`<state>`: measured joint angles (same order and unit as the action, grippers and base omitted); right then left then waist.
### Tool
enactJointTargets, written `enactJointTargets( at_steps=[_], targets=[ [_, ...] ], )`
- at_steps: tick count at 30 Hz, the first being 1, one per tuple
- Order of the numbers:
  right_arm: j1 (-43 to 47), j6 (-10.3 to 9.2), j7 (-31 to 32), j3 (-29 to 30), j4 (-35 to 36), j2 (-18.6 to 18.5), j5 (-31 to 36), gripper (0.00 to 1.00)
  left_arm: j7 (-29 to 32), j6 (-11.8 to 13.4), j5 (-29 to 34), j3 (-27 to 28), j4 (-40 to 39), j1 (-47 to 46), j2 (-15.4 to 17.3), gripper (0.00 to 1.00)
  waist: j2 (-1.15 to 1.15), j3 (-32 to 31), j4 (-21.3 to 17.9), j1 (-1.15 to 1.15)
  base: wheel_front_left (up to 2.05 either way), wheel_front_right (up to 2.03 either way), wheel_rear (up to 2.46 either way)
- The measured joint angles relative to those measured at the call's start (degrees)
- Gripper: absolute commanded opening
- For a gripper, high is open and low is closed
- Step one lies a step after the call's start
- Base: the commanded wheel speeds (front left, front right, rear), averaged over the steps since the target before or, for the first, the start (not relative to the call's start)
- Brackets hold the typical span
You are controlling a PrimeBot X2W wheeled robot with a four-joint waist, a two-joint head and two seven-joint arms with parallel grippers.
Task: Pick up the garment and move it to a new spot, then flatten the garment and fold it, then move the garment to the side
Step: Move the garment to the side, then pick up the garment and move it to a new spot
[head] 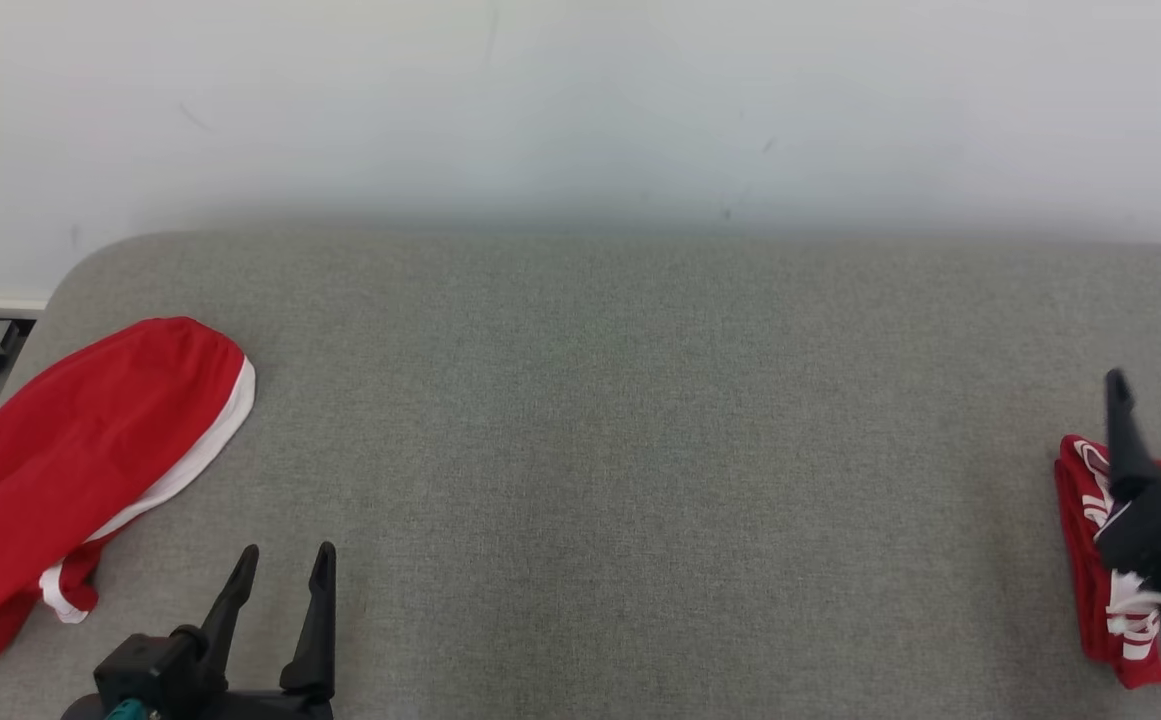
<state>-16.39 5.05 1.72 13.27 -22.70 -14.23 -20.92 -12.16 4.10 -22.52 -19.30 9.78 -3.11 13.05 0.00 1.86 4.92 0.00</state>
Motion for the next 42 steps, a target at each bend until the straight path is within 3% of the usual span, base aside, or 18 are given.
enactJointTargets(
  at_steps=[17, 42],
  targets=[
    [16.1, 1.02, -9.06, -7.28, 9.84, 10.02, -0.16, 1.0, -1.15, 1.03, 0.24, 2.01, -1.93, 3.82, -0.18, 1.0, 0.0, -3.97, -0.03, -0.01, 0.0, 0.0, 0.0],
    [19.48, 1.0, -9.62, -9.53, 12.02, 10.32, -0.07, 1.0, -1.57, 1.92, 0.83, 3.32, -4.45, 5.32, 0.34, 1.0, 0.0, -3.61, -1.36, -0.01, 0.0, 0.0, 0.0]
  ],
)
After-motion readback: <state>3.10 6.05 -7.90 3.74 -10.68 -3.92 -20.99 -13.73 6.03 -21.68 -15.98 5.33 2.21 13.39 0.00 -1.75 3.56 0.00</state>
